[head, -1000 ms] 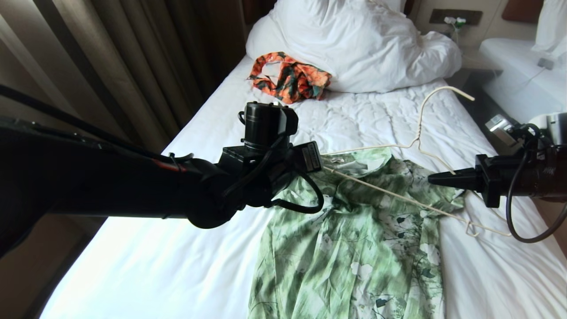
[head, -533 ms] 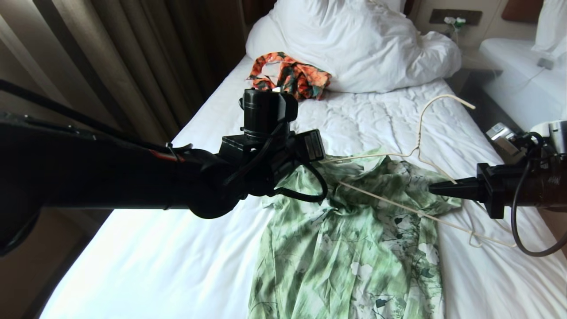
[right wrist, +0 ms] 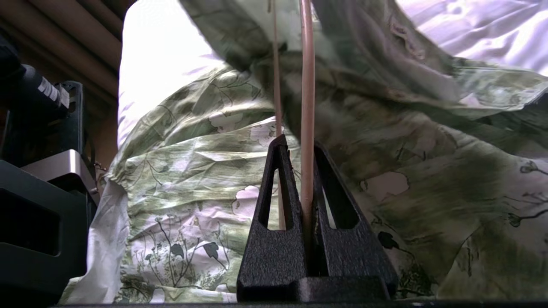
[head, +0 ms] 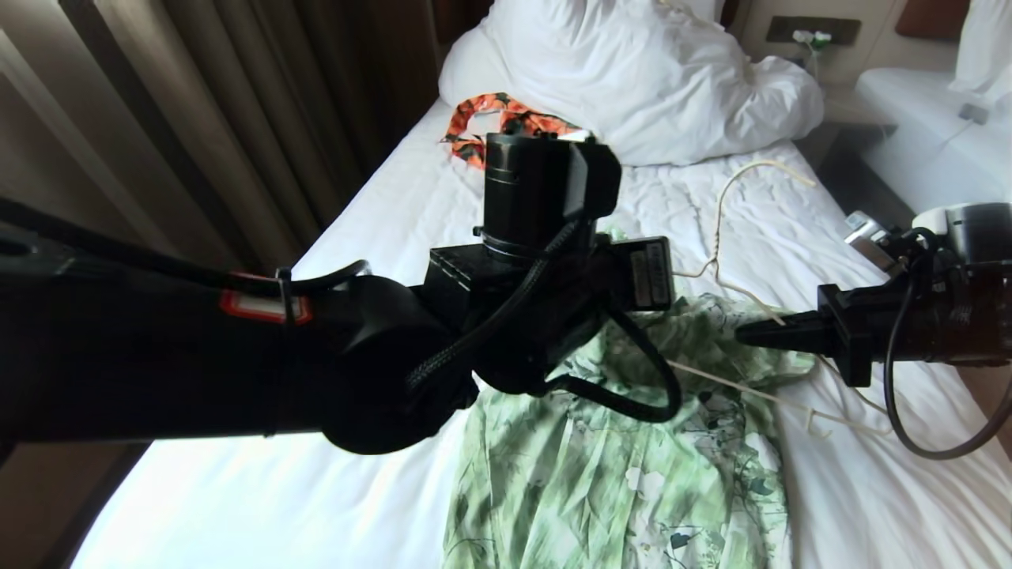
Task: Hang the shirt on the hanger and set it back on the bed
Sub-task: Hook one side of the shirt onto the hanger
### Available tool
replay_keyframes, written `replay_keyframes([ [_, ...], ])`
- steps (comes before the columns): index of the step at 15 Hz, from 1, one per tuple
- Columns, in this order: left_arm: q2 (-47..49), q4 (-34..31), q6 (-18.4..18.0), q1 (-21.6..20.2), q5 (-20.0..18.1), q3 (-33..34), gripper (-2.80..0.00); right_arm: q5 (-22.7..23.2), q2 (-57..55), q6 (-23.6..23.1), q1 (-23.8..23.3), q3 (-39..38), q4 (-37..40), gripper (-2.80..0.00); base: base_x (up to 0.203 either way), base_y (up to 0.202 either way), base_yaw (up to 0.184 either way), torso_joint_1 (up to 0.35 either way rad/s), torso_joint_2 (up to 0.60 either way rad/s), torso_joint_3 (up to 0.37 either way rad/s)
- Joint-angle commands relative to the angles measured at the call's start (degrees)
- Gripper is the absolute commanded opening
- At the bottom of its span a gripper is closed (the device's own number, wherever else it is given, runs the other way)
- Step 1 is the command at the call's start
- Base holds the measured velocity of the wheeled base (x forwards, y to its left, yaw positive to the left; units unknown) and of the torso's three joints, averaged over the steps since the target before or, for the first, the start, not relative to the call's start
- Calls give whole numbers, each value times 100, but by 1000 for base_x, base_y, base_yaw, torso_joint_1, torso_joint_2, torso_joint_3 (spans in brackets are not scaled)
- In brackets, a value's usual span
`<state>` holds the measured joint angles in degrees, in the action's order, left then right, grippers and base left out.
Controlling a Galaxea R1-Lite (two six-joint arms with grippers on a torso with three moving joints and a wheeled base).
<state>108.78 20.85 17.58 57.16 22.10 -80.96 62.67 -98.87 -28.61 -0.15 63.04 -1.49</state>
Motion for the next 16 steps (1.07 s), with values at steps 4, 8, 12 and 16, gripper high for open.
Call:
replay_keyframes([
  [4,-103,1,-177,1017,37,-94,-280,78,216,232,139,150,-117,-280,0,0,0,0,0,0],
  [8,50,11,-182,1148,58,-330,-280,96,358,594,331,-88,-295,-280,0,0,0,0,0,0],
  [12,152,15,-184,1252,49,-508,-280,105,351,594,613,-240,-333,-280,0,0,0,0,0,0],
  [16,397,6,-183,1497,48,-576,-280,96,251,637,802,-301,-686,-280,0,0,0,0,0,0],
])
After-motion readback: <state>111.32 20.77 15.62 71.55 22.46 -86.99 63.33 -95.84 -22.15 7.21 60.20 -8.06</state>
